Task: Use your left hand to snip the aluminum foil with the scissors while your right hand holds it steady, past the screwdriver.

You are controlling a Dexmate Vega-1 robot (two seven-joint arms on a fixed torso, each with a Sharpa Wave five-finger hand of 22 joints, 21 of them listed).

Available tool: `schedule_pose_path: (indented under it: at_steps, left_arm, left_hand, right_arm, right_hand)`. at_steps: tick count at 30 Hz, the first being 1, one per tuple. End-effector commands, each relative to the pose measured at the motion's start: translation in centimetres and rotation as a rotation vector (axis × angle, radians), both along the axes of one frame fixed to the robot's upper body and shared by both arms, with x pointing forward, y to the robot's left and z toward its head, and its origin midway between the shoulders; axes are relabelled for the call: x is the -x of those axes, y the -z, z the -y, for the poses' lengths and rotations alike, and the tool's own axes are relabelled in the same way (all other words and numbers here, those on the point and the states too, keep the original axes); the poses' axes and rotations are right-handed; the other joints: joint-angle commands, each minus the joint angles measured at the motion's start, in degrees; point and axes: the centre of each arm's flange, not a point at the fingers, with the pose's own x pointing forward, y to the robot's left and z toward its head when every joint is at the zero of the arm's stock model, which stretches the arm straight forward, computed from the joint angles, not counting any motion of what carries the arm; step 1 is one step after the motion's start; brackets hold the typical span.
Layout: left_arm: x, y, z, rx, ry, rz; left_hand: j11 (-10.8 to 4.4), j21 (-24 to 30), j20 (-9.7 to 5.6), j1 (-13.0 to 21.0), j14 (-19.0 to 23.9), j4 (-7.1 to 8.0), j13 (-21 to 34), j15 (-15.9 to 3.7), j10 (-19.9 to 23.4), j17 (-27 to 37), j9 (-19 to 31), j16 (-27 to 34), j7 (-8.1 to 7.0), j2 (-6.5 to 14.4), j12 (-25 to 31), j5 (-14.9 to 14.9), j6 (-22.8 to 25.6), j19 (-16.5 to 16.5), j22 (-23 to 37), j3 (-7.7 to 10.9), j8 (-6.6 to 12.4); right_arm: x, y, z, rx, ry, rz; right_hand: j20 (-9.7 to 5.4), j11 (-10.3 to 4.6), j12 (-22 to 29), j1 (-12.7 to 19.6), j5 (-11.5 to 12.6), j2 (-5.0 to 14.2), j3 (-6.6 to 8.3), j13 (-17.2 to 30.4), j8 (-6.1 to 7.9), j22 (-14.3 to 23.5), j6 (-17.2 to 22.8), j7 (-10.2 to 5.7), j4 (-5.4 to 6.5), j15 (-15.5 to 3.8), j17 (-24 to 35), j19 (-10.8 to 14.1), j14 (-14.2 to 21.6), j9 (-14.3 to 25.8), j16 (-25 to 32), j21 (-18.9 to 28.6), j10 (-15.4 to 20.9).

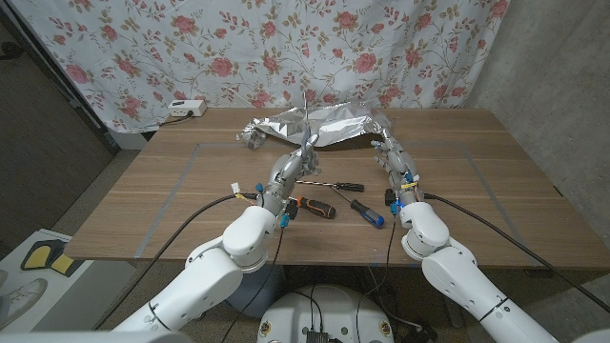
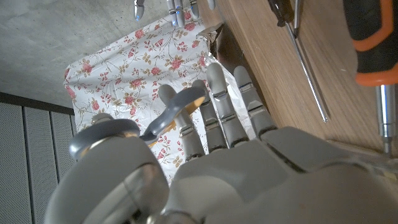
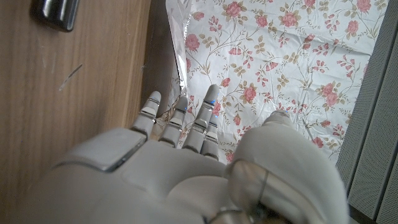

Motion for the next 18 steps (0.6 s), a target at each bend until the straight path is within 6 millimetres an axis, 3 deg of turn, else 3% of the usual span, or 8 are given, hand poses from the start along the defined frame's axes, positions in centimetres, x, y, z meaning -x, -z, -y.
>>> schedule_pose_path:
  at_steps: [1,5,8,12,18]
  left_arm:
    - [0.3,-0.7,-1.7,-0.175,-0.018,0.000]
    - [0.2,-1.1,-2.2,-0.236,-0.020,-0.009]
    - [0.2,-1.2,-2.4,-0.260,-0.021,-0.013]
    - [0.4,-1.5,-2.8,-0.294,-0.030,-0.005]
    - [0.4,-1.5,-3.4,-0.300,-0.011,-0.019]
  left_hand:
    - [1.67,-1.03,-0.18,-11.63,0.21,16.25,2.76,2.11,0.83,0.30,-0.73,-0.10,10.17,-8.08,24.62,2.67,4.72,0.50,-1.46,-18.41,-0.44]
    - [1.90,-2.29,-0.21,-13.39,-0.78,16.19,4.14,2.44,-0.29,0.81,0.40,0.00,10.68,-8.22,25.97,4.18,3.01,-0.41,-2.57,-18.62,-0.45]
    - [1.87,-3.50,0.18,-14.60,-2.28,15.95,2.55,2.34,-1.53,1.58,0.59,0.12,10.22,-8.34,25.19,5.43,1.91,-1.31,-3.58,-18.67,-0.75]
    - [2.97,-5.08,0.43,-16.30,-3.32,15.71,2.53,2.92,-2.07,1.45,-0.27,-0.16,11.12,-8.45,25.01,6.99,2.00,-2.44,-4.86,-18.77,-1.35]
    - [3.48,-6.70,0.58,-19.34,-3.62,15.90,1.55,3.67,-2.15,0.98,-0.79,-0.39,11.83,-8.45,24.31,8.80,2.40,-3.05,-6.25,-18.86,-1.82]
  right_arm:
    - [0.0,-0.1,0.3,0.005,0.006,-0.004]
    - [0.0,-0.2,0.3,0.012,0.010,-0.004]
    - [0.0,-0.3,0.2,0.015,0.011,-0.004]
    - [-0.1,-0.5,0.3,0.025,0.015,-0.006]
    - [-0.2,-0.6,0.4,0.029,0.017,-0.010]
  right_hand:
    - [0.33,0.14,0.29,0.52,0.25,0.35,-0.08,0.16,0.44,0.09,0.05,-0.32,-0.37,-5.71,-0.08,-0.28,0.50,-0.05,0.36,0.12,0.68]
    - [0.33,0.16,0.33,0.57,0.24,0.35,-0.06,0.14,0.46,0.09,0.10,-0.37,-0.47,-5.76,-0.11,-0.31,0.56,-0.06,0.39,0.12,0.81]
    - [0.35,0.14,0.34,0.65,0.23,0.37,-0.02,0.13,0.45,0.09,0.09,-0.36,-0.58,-5.75,-0.16,-0.40,0.55,-0.07,0.39,0.08,0.85]
    - [0.35,0.07,0.48,0.64,0.21,0.34,-0.02,0.13,0.44,0.09,0.07,-0.41,-0.68,-5.69,-0.20,-0.45,0.51,-0.08,0.38,0.07,1.18]
    - [0.35,0.06,0.47,0.54,0.17,0.33,-0.05,0.11,0.45,0.09,0.13,-0.43,-0.75,-5.48,-0.25,-0.51,0.52,-0.10,0.41,0.07,1.16]
